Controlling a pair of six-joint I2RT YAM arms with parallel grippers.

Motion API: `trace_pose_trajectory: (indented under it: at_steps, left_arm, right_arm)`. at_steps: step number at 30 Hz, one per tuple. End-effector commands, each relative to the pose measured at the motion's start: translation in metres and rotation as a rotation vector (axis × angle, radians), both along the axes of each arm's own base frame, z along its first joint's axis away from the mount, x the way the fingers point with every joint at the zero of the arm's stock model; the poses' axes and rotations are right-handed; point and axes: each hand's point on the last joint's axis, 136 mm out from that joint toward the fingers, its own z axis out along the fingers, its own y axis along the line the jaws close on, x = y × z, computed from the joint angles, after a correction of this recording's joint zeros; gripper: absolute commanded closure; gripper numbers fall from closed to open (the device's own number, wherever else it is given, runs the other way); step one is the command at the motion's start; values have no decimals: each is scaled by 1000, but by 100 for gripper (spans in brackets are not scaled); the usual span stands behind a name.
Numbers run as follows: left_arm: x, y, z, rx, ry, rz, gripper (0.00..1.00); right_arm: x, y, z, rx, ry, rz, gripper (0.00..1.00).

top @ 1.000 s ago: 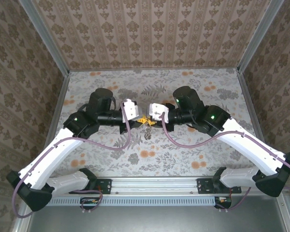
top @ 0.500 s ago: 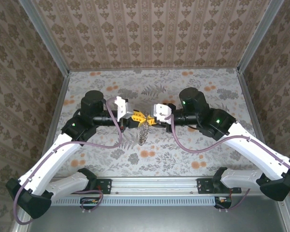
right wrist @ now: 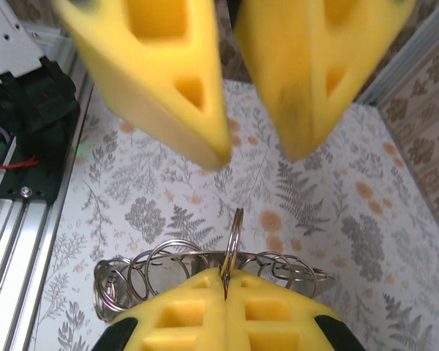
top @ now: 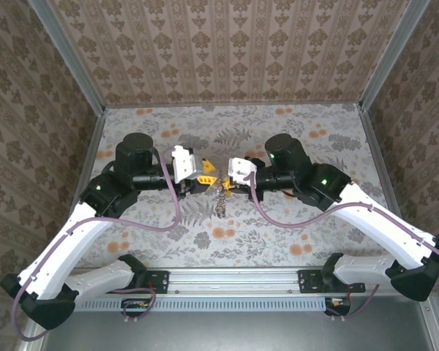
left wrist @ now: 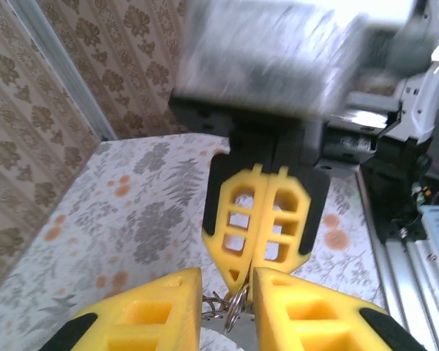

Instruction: Put the keys on the keyring

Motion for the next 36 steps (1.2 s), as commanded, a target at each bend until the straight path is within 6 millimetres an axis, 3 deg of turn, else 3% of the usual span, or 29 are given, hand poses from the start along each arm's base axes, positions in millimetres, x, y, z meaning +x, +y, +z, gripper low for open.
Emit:
trace_pose_trajectory:
  at_steps: [1,23,25,27,33,36]
  left_arm:
    - [9,6,-27,167,-47,61,74]
    - [14,-10,-50,247,-31,33,72]
    - [14,-10,-50,245,-33,34,77]
    - [14,-11,-49,244,-34,29,100]
    - [7,-12,-42,196,-33,-1,100]
    - [0,-12,-26,99,-23,-35,100]
  right_arm:
    - [4,-3,11,-7,-12,-31,100]
    - [-4,0,12,2,-9,18,100]
    - [-4,1,12,3,-7,20,100]
    - [-5,1,12,3,-6,21,100]
    - [-7,-1,11,11,-7,21,100]
    - [-13,-1,7,23,8,45,84]
